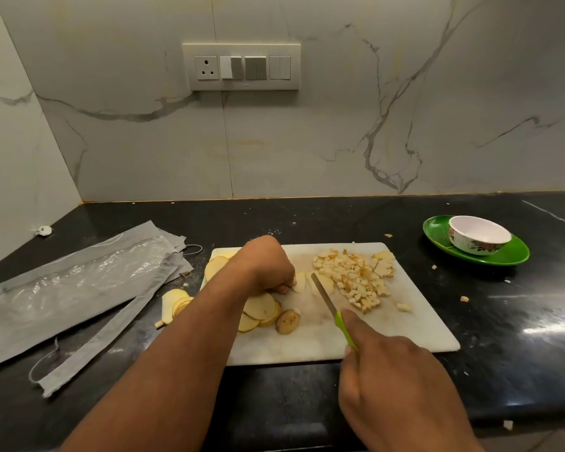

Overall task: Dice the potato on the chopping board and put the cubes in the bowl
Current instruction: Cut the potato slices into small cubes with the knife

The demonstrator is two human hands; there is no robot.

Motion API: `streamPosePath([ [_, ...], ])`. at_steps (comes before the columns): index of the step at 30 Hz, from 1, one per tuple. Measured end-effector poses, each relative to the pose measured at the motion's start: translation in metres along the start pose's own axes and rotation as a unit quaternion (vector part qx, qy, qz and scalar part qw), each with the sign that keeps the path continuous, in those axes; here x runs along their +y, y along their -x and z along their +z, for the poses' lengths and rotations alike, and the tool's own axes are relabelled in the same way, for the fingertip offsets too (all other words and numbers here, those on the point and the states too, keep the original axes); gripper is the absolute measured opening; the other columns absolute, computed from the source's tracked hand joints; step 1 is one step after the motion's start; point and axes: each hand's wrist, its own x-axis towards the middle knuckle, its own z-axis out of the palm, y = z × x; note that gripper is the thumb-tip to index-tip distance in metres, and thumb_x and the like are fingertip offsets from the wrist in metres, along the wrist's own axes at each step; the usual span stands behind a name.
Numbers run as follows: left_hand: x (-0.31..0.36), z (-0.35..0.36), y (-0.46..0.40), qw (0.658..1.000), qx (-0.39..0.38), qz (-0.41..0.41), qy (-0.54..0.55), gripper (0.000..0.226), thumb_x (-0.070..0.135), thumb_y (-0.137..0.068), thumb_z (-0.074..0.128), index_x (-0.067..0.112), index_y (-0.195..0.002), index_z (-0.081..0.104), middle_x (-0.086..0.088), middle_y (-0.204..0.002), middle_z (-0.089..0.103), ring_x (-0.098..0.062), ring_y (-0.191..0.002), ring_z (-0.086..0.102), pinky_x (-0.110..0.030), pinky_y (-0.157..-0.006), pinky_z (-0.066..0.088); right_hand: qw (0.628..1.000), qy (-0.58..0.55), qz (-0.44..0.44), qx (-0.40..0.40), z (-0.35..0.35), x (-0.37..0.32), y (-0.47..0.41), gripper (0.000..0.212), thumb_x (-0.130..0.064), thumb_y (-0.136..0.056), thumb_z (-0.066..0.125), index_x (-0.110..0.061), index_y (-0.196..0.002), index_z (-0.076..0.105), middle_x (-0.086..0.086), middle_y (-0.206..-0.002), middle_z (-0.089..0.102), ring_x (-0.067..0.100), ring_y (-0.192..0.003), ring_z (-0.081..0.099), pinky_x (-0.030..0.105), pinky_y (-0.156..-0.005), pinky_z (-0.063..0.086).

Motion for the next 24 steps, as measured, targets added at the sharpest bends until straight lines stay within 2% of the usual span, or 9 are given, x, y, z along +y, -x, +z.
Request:
streamPosePath([
  [3,0.004,0.002,0.006,0.999,0.004,-0.008,0.045,0.009,0.009,-0.085,0.081,0.006,-0.094,0.079,-0.01,-0.087,0.079,-0.025,-0.084,0.079,-0.043,-0.088,0.064,0.998,0.017,-0.022,0.062,0.008,-0.001,-0.018,0.06,-0.038,-0.099,0.031,-0.035,-0.157,0.018,-0.002,-0.112,0.062,0.017,-0.094,0.056,0.033,-0.074,0.039],
  [6,0.005,0.003,0.007,0.997,0.006,-0.022,0.078,0.013,0.007,-0.084,0.083,0.006,-0.095,0.077,-0.011,-0.087,0.079,-0.024,-0.083,0.079,-0.043,-0.088,0.064,0.997,0.017,-0.036,0.07,0.013,-0.003,-0.038,0.06,-0.033,-0.098,0.034,-0.031,-0.157,0.022,-0.003,-0.123,0.062,0.017,-0.1,0.056,0.031,-0.074,0.038],
  [9,0.004,0.003,0.005,0.995,0.0,-0.039,0.097,0.012,0.006,-0.082,0.084,0.005,-0.091,0.076,-0.013,-0.088,0.079,-0.027,-0.086,0.079,-0.044,-0.089,0.063,0.997,0.012,-0.046,0.058,0.017,-0.009,-0.048,0.061,-0.032,-0.097,0.037,-0.031,-0.157,0.023,-0.002,-0.126,0.061,0.017,-0.101,0.056,0.03,-0.073,0.038],
  [12,0.004,0.002,0.005,0.994,-0.01,-0.047,0.101,0.013,0.007,-0.081,0.085,0.008,-0.078,0.072,-0.015,-0.088,0.079,-0.03,-0.091,0.078,-0.046,-0.092,0.062,0.997,0.013,-0.046,0.054,0.023,-0.012,-0.049,0.062,-0.031,-0.097,0.036,-0.03,-0.157,0.022,-0.001,-0.121,0.062,0.018,-0.094,0.054,0.03,-0.071,0.037],
  [18,0.005,0.001,0.004,0.993,-0.025,-0.045,0.103,0.012,0.009,-0.082,0.085,0.009,-0.082,0.073,-0.017,-0.093,0.079,-0.032,-0.096,0.077,-0.047,-0.095,0.06,0.999,0.03,-0.033,0.009,0.026,-0.011,-0.019,0.063,-0.036,-0.099,0.031,-0.032,-0.158,0.009,0.0,-0.107,0.058,0.018,-0.089,0.054,0.033,-0.072,0.04],
  [20,0.005,0.001,0.005,0.993,-0.024,-0.047,0.107,0.014,0.008,-0.083,0.084,0.007,-0.079,0.071,-0.018,-0.093,0.079,-0.032,-0.096,0.077,-0.046,-0.095,0.06,0.999,0.018,-0.012,-0.032,0.022,-0.009,-0.008,0.064,-0.039,-0.1,0.031,-0.036,-0.158,0.004,0.0,-0.103,0.055,0.018,-0.093,0.056,0.033,-0.077,0.042],
  [22,0.006,0.0,0.007,0.993,-0.02,-0.043,0.109,0.013,0.006,-0.083,0.084,0.005,-0.084,0.072,-0.018,-0.094,0.079,-0.031,-0.095,0.078,-0.046,-0.095,0.061,0.998,0.006,0.008,-0.057,0.014,-0.006,0.0,0.064,-0.041,-0.1,0.032,-0.039,-0.157,0.002,0.0,-0.109,0.057,0.02,-0.102,0.057,0.034,-0.083,0.044],
  [24,0.006,-0.001,0.009,0.991,-0.02,-0.045,0.121,0.015,0.005,-0.083,0.083,0.011,-0.084,0.07,-0.016,-0.091,0.078,-0.028,-0.092,0.078,-0.042,-0.092,0.062,0.998,0.0,0.014,-0.057,0.006,-0.005,0.004,0.064,-0.041,-0.1,0.032,-0.04,-0.157,0.003,0.0,-0.114,0.058,0.02,-0.105,0.057,0.034,-0.085,0.043],
])
